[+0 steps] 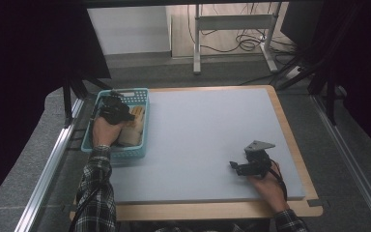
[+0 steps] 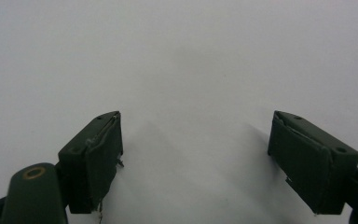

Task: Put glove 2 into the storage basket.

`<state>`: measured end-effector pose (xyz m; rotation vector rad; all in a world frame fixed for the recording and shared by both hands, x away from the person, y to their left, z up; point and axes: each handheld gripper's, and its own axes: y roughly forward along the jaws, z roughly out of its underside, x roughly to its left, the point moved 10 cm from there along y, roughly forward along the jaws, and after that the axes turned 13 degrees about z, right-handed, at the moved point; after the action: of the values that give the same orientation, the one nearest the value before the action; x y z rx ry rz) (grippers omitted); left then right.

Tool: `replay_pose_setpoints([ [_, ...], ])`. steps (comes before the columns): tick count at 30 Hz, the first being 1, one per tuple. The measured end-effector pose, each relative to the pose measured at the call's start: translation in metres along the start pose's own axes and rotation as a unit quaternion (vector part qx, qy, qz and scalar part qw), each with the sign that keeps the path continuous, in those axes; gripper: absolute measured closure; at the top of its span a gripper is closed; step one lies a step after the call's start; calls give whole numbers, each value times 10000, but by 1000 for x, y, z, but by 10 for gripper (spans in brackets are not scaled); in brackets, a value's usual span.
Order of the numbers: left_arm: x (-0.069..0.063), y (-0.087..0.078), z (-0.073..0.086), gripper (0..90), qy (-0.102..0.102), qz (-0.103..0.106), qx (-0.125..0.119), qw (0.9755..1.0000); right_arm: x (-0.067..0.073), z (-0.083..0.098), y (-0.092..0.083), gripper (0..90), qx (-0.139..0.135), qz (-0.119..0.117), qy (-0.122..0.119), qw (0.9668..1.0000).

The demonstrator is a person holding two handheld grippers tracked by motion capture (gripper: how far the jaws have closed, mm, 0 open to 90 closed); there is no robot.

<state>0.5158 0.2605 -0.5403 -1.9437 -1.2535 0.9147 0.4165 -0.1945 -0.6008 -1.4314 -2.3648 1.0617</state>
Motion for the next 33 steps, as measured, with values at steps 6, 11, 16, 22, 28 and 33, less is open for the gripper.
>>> replay_pose_setpoints([
  [6, 16, 16, 25, 778, -93, -249, 618, 9977, 0, 0, 0, 176, 1, 0, 1, 10000],
  [11, 0, 33, 28, 836, -6, 152, 737, 9972, 0, 0, 0, 176, -6, -3, 4, 10000],
  [16, -15, 38, 25, 876, 132, 255, 781, 9965, 0, 0, 0, 176, 0, -2, -1, 10000],
  [22, -8, 34, 24, 774, 194, -23, 735, 9971, 0, 0, 0, 176, 0, -1, 0, 10000],
  [28, 4, 16, 21, 529, 191, -111, 407, 9989, 0, 0, 0, 176, 0, -1, -1, 10000],
  [33, 5, 3, 18, 368, 106, 57, 135, 9998, 0, 0, 0, 176, 0, -1, -1, 10000],
])
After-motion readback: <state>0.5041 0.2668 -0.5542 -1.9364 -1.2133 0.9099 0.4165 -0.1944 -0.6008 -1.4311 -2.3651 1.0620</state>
